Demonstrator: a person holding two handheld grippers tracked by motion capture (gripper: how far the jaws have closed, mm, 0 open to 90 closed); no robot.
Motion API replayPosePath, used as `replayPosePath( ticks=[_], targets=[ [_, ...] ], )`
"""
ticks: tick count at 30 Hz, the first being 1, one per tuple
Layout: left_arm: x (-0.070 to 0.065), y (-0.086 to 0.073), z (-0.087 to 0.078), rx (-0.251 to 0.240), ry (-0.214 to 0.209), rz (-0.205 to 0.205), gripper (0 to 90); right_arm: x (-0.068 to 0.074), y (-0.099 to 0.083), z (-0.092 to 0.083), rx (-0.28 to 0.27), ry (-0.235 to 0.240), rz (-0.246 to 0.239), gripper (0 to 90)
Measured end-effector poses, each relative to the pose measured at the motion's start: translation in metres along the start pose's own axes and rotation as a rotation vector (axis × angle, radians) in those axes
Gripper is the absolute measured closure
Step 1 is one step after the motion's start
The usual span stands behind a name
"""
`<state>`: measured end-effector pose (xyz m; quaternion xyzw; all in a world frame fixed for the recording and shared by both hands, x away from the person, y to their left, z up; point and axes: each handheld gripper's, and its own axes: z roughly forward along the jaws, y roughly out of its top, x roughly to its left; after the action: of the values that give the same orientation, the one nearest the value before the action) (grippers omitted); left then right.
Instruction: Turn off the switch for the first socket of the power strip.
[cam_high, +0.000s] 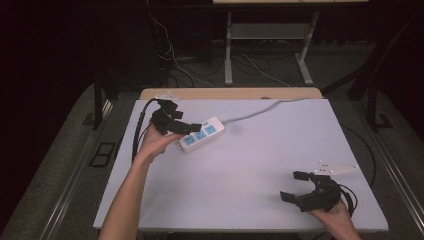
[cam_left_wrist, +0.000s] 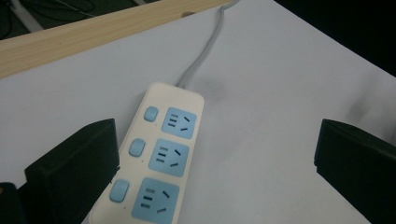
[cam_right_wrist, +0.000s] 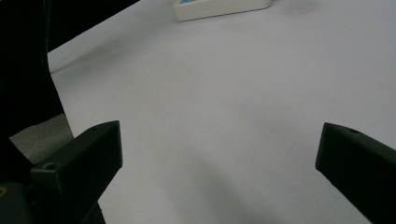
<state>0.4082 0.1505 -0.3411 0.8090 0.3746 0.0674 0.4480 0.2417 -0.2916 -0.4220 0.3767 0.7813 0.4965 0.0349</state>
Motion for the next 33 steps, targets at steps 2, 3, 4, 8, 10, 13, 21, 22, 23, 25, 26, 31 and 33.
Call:
replayPosePath(
  ticks=[2,3,4,8,10,13,21,22,23,25,26,31,33],
  targets=[
    [-0.002,-0.004,-0.005,-0.009,0.004,-0.002,0.0,0.0,0.0,0.0,-0.001,0.0,0.001,0.3],
    [-0.003,-0.006,-0.008,-0.012,0.005,0.003,0.0,0.0,0.0,0.0,-0.002,0.0,0.002,0.3],
    [-0.004,-0.008,-0.01,-0.019,0.006,0.001,0.0,0.0,0.0,0.0,-0.002,0.0,0.002,0.3],
    [-0.006,-0.016,-0.019,-0.036,0.015,0.0,0.0,0.0,0.0,0.0,-0.002,-0.001,0.002,0.3],
    [-0.008,-0.02,-0.024,-0.046,0.018,-0.002,0.0,0.0,0.0,0.0,-0.004,-0.002,0.002,0.3],
    [-0.01,-0.027,-0.03,-0.061,0.024,-0.007,0.0,0.0,0.0,0.0,-0.005,-0.003,0.003,0.3],
    [-0.019,-0.044,-0.042,-0.101,0.018,-0.016,0.0,0.0,0.0,0.0,-0.002,-0.004,0.003,0.3],
    [-0.02,-0.046,-0.043,-0.104,0.017,-0.019,0.0,0.0,0.0,0.0,-0.003,-0.004,0.003,0.3],
    [-0.021,-0.048,-0.044,-0.106,0.014,-0.016,0.0,0.0,0.0,0.0,-0.004,-0.004,0.003,0.3],
    [-0.024,-0.052,-0.046,-0.114,0.005,-0.013,0.0,0.0,0.0,0.0,-0.003,-0.003,0.003,0.3],
    [-0.026,-0.054,-0.047,-0.116,0.001,-0.012,0.0,0.0,0.0,0.0,-0.002,-0.004,0.002,0.3],
    [-0.034,-0.065,-0.051,-0.137,-0.015,-0.005,0.0,0.0,0.0,0.0,0.0,-0.004,0.003,0.3],
    [-0.037,-0.069,-0.052,-0.143,-0.019,-0.003,0.0,0.0,0.0,0.0,0.0,-0.005,0.003,0.3]
  ],
)
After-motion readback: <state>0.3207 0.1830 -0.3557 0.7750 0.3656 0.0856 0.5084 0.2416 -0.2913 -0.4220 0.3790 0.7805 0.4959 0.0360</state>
